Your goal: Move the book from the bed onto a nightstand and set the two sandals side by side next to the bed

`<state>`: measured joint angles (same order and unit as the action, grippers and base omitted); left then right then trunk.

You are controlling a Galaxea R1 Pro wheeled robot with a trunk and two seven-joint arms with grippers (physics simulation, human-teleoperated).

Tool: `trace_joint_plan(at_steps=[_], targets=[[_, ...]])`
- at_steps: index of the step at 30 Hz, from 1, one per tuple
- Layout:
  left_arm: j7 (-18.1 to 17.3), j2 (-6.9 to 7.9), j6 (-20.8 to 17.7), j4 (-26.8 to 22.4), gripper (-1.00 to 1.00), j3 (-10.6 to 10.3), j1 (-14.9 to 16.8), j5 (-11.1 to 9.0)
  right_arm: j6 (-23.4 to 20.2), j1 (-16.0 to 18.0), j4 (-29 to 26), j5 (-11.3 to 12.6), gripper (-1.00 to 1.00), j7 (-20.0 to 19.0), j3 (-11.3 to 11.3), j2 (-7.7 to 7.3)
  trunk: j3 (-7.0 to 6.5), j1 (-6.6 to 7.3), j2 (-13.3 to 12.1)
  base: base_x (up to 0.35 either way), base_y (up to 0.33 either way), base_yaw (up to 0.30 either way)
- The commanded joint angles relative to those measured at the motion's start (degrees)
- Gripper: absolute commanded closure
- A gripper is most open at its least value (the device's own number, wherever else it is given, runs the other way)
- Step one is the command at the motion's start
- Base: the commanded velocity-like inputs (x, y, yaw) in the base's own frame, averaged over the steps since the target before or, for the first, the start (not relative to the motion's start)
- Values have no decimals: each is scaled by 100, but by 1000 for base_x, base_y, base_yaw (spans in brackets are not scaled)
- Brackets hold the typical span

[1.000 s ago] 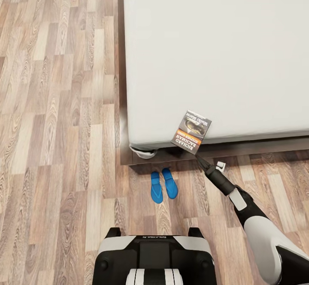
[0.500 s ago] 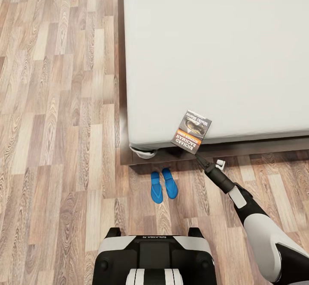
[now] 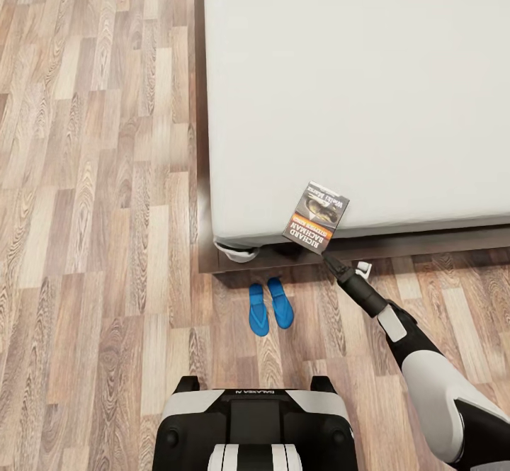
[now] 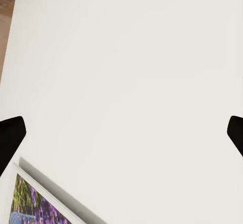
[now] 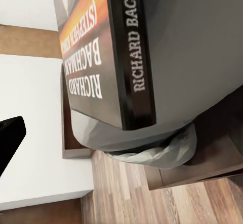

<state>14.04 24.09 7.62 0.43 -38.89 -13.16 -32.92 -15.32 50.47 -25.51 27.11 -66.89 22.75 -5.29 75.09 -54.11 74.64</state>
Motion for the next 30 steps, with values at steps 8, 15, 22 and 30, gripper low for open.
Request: trace_joint_plan(at_steps=[8, 15, 22, 30], targets=[[11, 0, 21, 1, -100, -48, -2, -48, -59, 18, 3, 22, -100, -19, 11, 2, 1, -1, 2, 0, 0, 0], [11, 0, 21, 1, -100, -48, -2, -48, -59, 25, 2, 22, -100, -18, 10, 11, 1, -1, 2, 0, 0, 0], [11, 0, 25, 1, -100, -48, -2, -48, -59, 30, 2, 18, -100, -17, 10, 18, 1, -1, 2, 0, 0, 0], [11, 0, 28, 1, -100, -52, -2, -48, -62, 36, 6, 15, -100, -4, 9, 6, 1, -1, 2, 0, 0, 0]])
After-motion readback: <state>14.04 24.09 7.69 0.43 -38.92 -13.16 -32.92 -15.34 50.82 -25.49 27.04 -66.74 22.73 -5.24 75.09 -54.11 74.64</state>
